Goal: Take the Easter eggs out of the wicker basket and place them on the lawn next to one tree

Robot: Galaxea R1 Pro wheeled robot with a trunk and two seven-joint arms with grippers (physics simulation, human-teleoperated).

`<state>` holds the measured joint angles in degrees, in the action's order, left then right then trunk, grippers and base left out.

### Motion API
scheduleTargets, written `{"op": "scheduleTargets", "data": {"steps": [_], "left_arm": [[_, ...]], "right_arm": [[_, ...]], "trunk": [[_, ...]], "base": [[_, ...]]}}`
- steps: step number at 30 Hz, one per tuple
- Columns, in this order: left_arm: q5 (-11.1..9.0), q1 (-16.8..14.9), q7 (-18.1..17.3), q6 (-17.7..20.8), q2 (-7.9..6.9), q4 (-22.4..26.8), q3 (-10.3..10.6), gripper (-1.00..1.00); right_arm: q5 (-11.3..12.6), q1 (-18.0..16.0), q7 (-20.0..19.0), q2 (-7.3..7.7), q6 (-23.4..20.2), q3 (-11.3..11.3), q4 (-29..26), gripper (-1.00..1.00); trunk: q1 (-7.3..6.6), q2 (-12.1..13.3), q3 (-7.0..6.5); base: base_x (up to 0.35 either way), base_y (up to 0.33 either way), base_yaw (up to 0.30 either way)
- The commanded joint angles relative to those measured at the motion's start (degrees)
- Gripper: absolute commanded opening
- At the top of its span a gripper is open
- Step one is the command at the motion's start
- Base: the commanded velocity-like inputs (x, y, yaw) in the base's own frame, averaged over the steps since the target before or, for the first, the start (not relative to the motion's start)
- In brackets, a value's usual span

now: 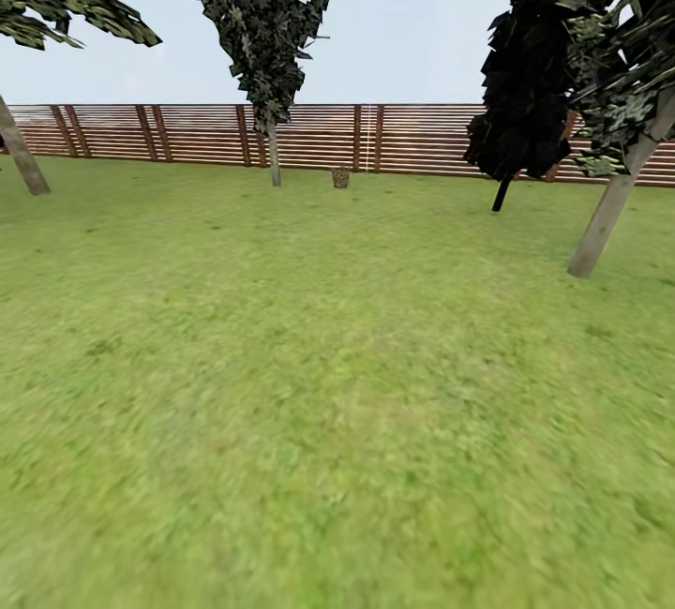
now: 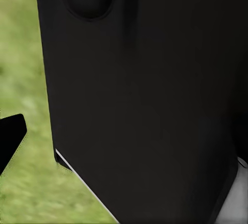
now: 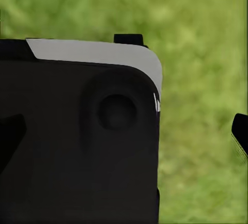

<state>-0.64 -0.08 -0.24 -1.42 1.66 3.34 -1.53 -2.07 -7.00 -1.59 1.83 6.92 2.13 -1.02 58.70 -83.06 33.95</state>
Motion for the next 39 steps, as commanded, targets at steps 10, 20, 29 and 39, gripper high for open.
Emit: {"op": "scheduleTargets", "data": {"steps": [10, 20, 29, 39], "left_arm": [[-0.07, -0.01, -0.02, -0.15, 0.01, 0.00, -0.14, 1.00], [-0.07, -0.01, -0.02, -0.12, 0.01, 0.00, -0.14, 1.00], [-0.07, -0.01, -0.02, -0.12, 0.01, 0.00, -0.14, 1.00], [-0.10, -0.01, -0.02, -0.11, 0.01, 0.00, -0.14, 1.00]], "right_arm": [[-0.21, -0.03, -0.17, 0.02, 0.20, 0.24, 0.05, 1.00], [-0.21, -0.03, -0.17, 0.02, 0.20, 0.24, 0.05, 1.00], [-0.21, -0.03, -0.17, 0.02, 0.20, 0.24, 0.05, 1.00], [-0.21, -0.03, -0.17, 0.02, 0.20, 0.24, 0.05, 1.00]], "trunk": [[0.03, -0.02, 0.05], [0.03, -0.02, 0.05], [0.03, -0.02, 0.05], [0.03, -0.02, 0.05]], "base": [[0.337, 0.000, 0.000], [0.337, 0.000, 0.000], [0.337, 0.000, 0.000], [0.337, 0.000, 0.000]]}}
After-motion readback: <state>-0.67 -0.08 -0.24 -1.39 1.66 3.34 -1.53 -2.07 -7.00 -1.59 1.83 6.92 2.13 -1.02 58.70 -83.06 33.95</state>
